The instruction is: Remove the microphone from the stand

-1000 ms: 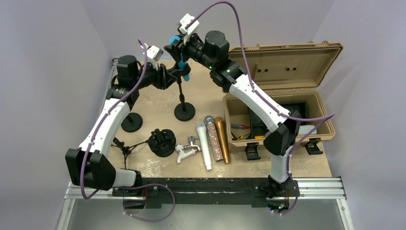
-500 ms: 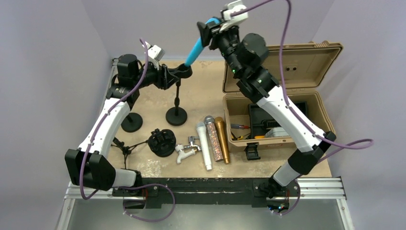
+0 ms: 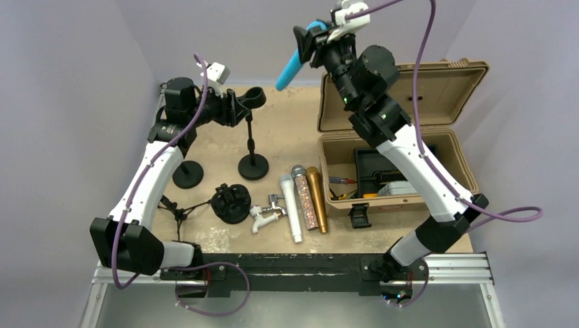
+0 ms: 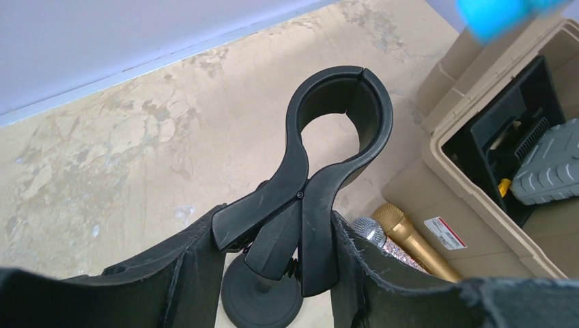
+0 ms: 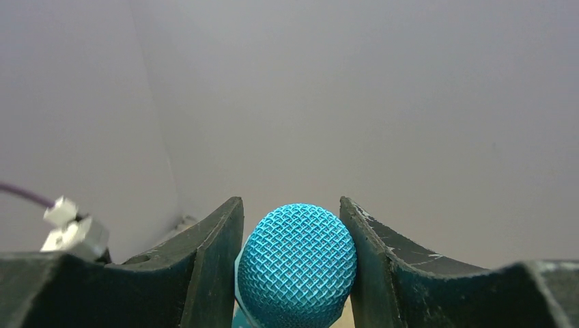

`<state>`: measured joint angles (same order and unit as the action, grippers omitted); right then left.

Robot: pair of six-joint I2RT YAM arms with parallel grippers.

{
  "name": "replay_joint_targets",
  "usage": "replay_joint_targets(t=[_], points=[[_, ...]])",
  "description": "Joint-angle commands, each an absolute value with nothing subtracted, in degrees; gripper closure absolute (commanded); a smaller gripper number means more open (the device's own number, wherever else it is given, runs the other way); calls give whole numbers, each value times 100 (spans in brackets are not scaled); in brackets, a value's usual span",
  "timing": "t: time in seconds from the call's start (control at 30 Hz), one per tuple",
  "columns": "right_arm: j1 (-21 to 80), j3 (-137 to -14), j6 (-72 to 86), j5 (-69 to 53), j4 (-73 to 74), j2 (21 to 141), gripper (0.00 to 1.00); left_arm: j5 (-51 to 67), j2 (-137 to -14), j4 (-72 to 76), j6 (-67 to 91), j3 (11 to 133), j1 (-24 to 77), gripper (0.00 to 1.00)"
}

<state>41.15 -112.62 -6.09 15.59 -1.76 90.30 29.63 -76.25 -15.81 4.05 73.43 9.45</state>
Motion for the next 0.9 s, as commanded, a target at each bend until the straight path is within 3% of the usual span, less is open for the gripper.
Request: replay_joint_targets(t=[0.0,0.3,0.87], points=[[4248,-10300,-156,1178,-41,8511,100,2409,-7336,-1700,607,7337,932,66],[4733,-9218,242,1069,850,8080,100,1849,-6969,-2102,1036,7455,906,39],[4826,-8564,803,189,2717,9281,100,1633,-6346,-2527,1335,7421,896,27]])
